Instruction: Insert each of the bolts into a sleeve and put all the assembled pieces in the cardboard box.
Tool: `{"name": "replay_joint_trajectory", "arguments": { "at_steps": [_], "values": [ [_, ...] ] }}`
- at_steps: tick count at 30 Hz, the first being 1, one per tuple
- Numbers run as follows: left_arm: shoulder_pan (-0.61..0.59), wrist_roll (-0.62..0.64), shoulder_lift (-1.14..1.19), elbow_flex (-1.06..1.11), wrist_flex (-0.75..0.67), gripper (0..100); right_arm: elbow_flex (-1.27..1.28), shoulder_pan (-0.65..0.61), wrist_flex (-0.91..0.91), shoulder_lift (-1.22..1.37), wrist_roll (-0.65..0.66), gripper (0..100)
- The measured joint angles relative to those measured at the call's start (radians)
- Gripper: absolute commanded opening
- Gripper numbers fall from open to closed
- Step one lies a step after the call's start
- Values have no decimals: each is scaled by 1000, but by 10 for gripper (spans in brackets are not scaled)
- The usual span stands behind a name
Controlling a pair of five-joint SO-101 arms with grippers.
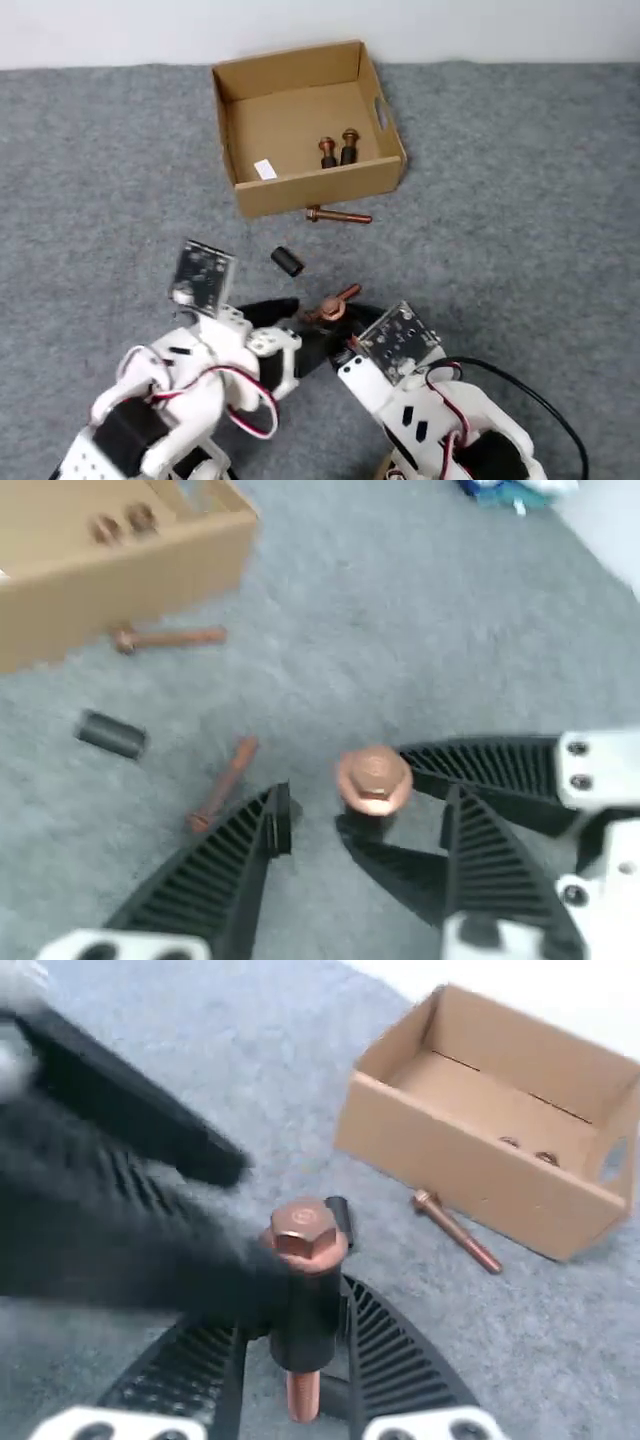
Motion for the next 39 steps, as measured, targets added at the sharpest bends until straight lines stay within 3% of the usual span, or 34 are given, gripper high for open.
{"name": "replay_joint_trajectory", "arguments": {
  "at_steps": [4,8,13,18,25,31,39],
  "values": [
    [-94,-55,-2,-100,18,202,0,38,0,0,0,8],
    [-209,-112,-6,-152,20,0,0,74,0,0,-15,8],
    [-356,-127,-8,-133,20,4,0,172,0,3,-68,8],
    [-489,-135,-8,52,-12,4,-44,222,-26,137,-80,8],
    [-646,-239,3,430,-304,5,-342,339,-181,606,-106,8],
    [-666,-327,3,646,-539,5,-715,371,-285,1103,-143,8],
    [-667,-331,3,715,-641,5,-1178,376,-408,1666,-144,8]
  ]
}}
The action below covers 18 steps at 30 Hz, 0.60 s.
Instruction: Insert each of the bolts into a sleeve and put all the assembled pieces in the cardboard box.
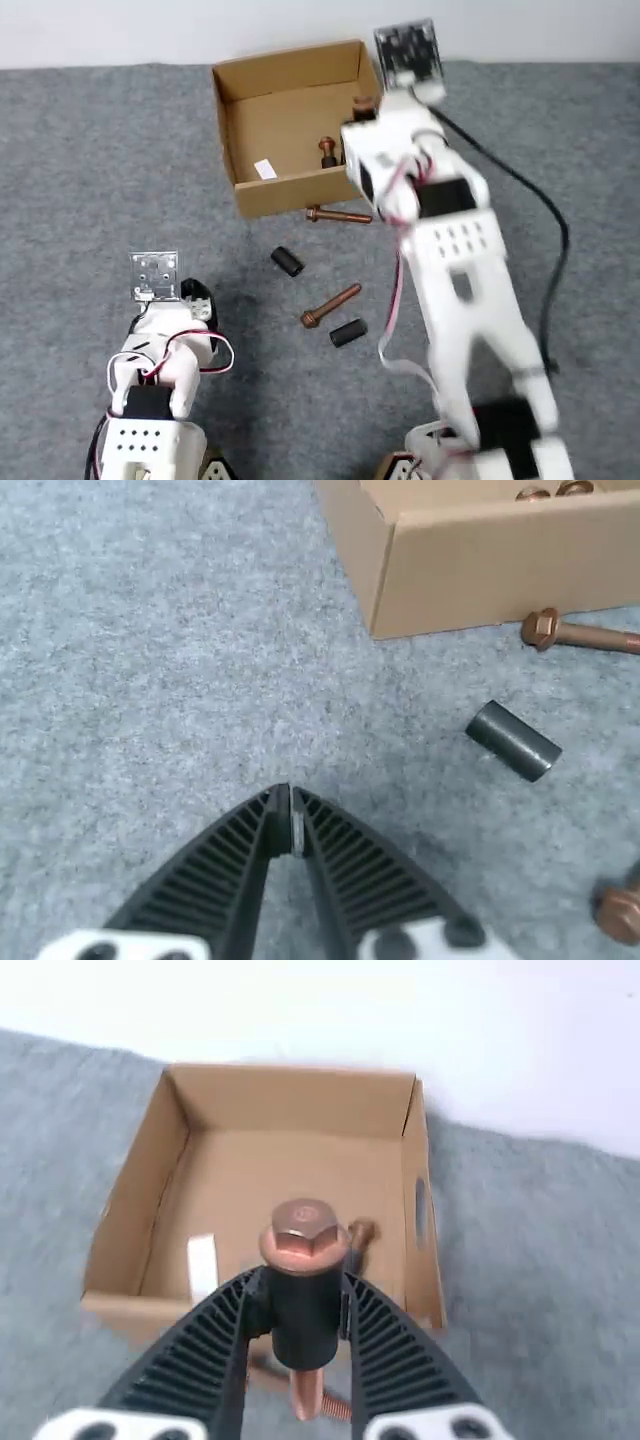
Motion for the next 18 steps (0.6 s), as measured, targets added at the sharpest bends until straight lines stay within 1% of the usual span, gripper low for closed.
{"name": "replay_joint_trajectory", "arguments": {
  "at_steps": [2,6,8,12,18],
  "values": [
    [0,3,0,0,-2,5,-101,0,-29,124,0,8],
    [0,118,0,3,-3,5,-276,5,-98,361,5,8],
    [0,150,0,3,-3,5,-358,11,-114,468,38,8],
    [0,152,0,3,-3,5,-499,15,-121,674,86,8],
    [0,157,0,3,-3,5,-680,48,-121,916,100,8]
  ]
}}
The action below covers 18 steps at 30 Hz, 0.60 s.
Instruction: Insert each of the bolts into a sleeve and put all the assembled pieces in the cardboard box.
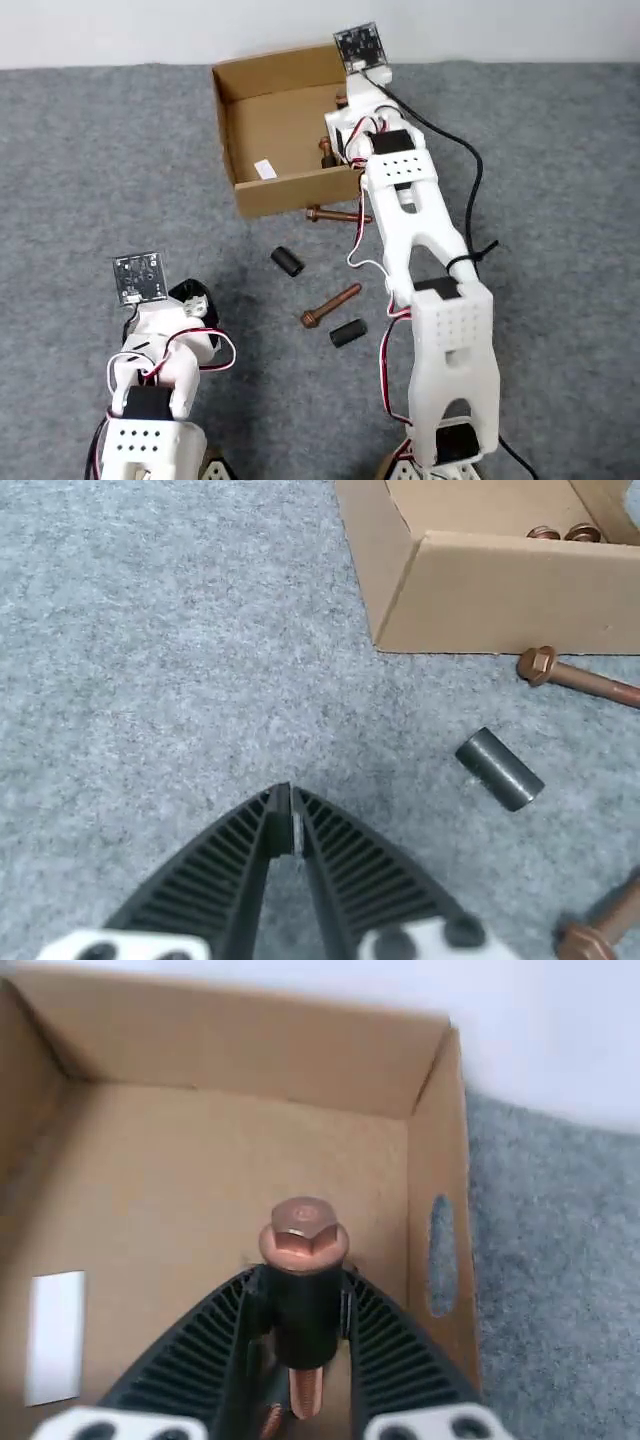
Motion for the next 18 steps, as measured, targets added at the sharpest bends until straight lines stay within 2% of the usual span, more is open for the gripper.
{"name": "replay_joint_trajectory", "arguments": {
  "at_steps": [4,10,14,18],
  "values": [
    [0,0,0,0,0,5,-69,28,14,86,0,13],
    [0,0,0,0,0,5,-130,41,178,133,0,170],
    [0,0,0,0,0,5,-189,34,252,133,0,119],
    [0,0,0,0,0,5,-298,40,338,133,0,17]
  ]
}}
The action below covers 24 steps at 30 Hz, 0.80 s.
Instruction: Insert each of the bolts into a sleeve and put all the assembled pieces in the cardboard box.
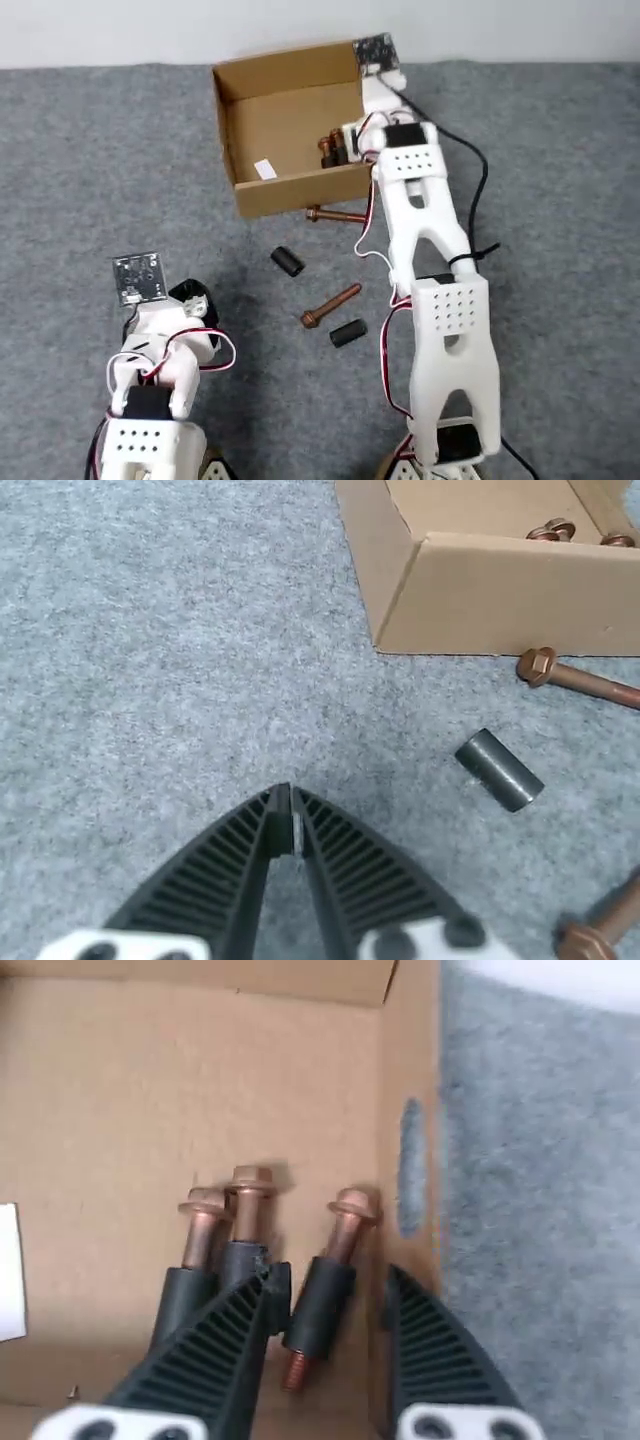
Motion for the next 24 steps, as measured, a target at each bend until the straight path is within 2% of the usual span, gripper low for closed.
{"name": "replay_joint_trajectory", "arguments": {
  "at_steps": [6,12,16,24],
  "values": [
    [0,0,0,0,0,5,-245,-11,219,0,0,8],
    [-5,2,0,0,0,5,-505,-54,529,0,0,8],
    [-49,5,0,0,0,5,-621,-94,726,0,0,8],
    [-64,5,0,0,0,6,-654,-158,750,0,3,8]
  ]
}}
